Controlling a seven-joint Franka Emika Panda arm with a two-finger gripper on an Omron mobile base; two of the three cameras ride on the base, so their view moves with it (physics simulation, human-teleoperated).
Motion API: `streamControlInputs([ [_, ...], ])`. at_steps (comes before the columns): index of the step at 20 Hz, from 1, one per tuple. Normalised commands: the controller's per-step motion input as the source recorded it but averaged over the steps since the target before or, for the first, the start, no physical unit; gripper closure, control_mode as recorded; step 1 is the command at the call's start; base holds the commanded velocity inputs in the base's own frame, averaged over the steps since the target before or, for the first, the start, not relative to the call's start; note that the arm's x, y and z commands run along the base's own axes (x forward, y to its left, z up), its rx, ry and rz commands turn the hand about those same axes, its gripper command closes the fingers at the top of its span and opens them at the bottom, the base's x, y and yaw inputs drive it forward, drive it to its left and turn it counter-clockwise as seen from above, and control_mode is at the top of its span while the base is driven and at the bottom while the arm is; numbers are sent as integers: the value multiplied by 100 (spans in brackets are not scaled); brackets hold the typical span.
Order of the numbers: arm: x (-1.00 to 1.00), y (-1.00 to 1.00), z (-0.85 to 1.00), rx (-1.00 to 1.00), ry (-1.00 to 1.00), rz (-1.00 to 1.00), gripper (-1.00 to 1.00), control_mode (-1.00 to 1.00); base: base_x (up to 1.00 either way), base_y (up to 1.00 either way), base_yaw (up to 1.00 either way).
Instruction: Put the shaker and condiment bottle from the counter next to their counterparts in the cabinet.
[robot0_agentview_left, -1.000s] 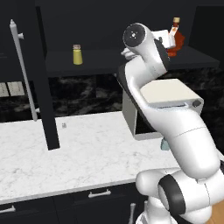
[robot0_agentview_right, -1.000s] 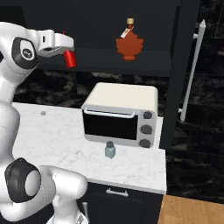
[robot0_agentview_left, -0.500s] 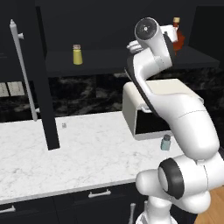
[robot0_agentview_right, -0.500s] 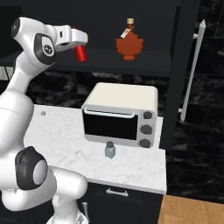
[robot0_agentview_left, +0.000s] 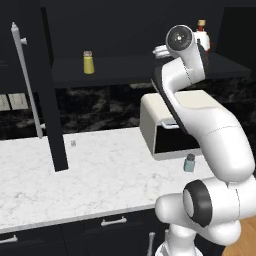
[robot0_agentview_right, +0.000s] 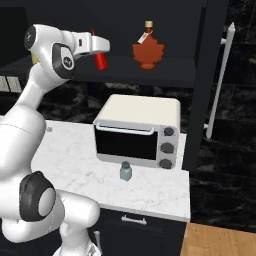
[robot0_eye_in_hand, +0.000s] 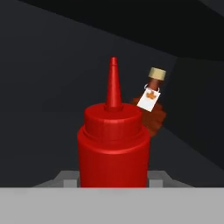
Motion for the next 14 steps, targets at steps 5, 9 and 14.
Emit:
streamControlInputs([
  [5,22,-22,0,3,-10,-1,100,-100,0,0,0],
  [9,20,-5,-4,2,-6,0,100,-100,0,0,0],
  [14,28,-8,0,9,0,0,100,-100,0,0,0],
])
